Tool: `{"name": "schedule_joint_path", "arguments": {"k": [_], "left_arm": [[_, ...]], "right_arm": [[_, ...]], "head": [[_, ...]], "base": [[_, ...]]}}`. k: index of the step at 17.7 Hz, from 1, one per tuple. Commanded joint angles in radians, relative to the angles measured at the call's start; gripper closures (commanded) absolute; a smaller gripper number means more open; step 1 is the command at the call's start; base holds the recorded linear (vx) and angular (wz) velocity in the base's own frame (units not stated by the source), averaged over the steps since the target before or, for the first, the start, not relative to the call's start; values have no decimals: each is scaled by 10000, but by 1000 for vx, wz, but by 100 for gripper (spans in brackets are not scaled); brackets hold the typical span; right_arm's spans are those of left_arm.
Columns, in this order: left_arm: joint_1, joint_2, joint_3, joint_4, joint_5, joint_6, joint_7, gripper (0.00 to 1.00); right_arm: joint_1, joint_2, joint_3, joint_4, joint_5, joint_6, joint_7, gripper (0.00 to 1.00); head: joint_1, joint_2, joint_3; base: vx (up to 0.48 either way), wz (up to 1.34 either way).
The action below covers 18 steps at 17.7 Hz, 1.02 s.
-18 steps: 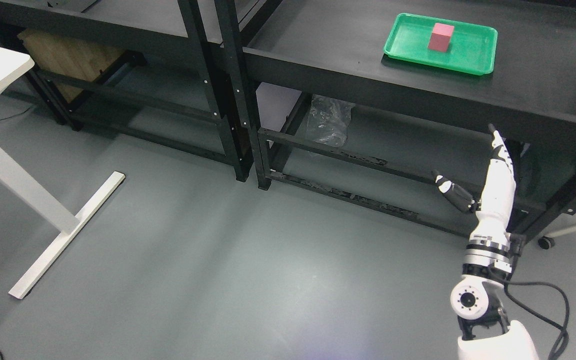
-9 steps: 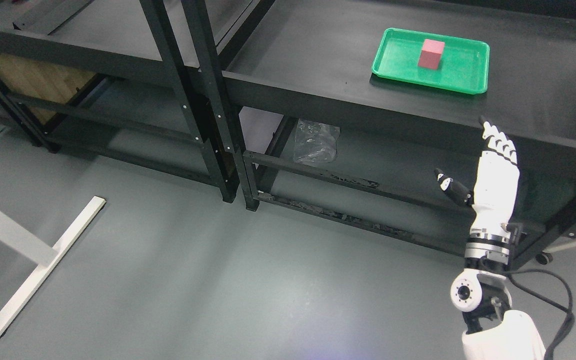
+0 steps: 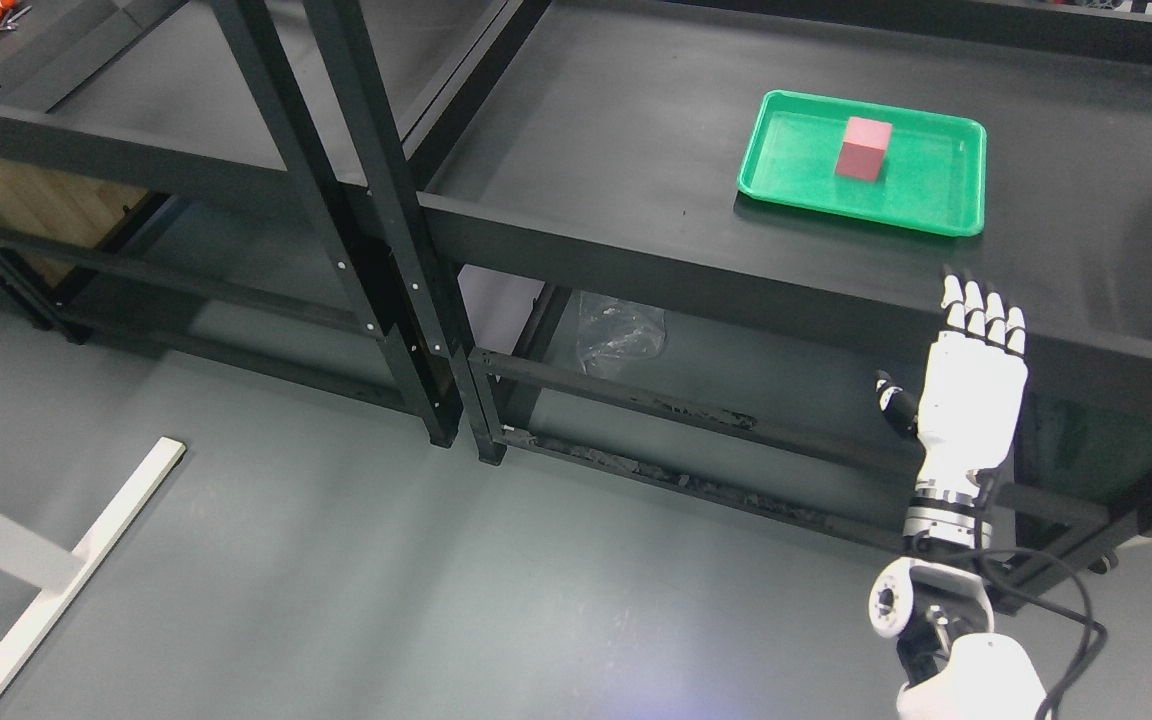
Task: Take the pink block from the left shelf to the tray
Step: 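Reach the right hand over the pink cube on the green tray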
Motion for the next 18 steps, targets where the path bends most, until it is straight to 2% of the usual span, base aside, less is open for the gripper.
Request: {"name": "schedule_joint_path", "arguments": {"k": [1, 3, 6, 9, 13, 15, 18], "left_arm": [[-184, 175, 8, -175, 0, -4, 6, 0], [-184, 175, -8, -175, 0, -4, 6, 0], [-184, 175, -8, -175, 0, -4, 6, 0], [-184, 175, -8, -175, 0, -4, 6, 0], [-184, 175, 8, -175, 0, -4, 6, 0], [-184, 175, 8, -175, 0, -4, 6, 0], [-184, 175, 8, -175, 0, -4, 6, 0]], "right_arm": [[-319, 182, 744, -130, 2501, 130, -648, 0], [-334, 182, 653, -497, 2470, 298, -983, 0], [-685, 182, 332, -745, 2074, 223, -650, 0], [-963, 182, -128, -821, 1215, -99, 1279, 0], [-1132, 182, -437, -791, 875, -314, 2663, 0], [-1147, 182, -650, -821, 844, -299, 2346, 0], [-1438, 182, -575, -867, 753, -314, 110, 0]], "head": [[0, 0, 0], [0, 0, 0], [0, 0, 0], [0, 0, 0], [0, 0, 0], [0, 0, 0], [0, 0, 0]], "base": [[227, -18], [225, -33], [204, -51], [197, -81], [187, -109], [180, -76], [188, -39]]}}
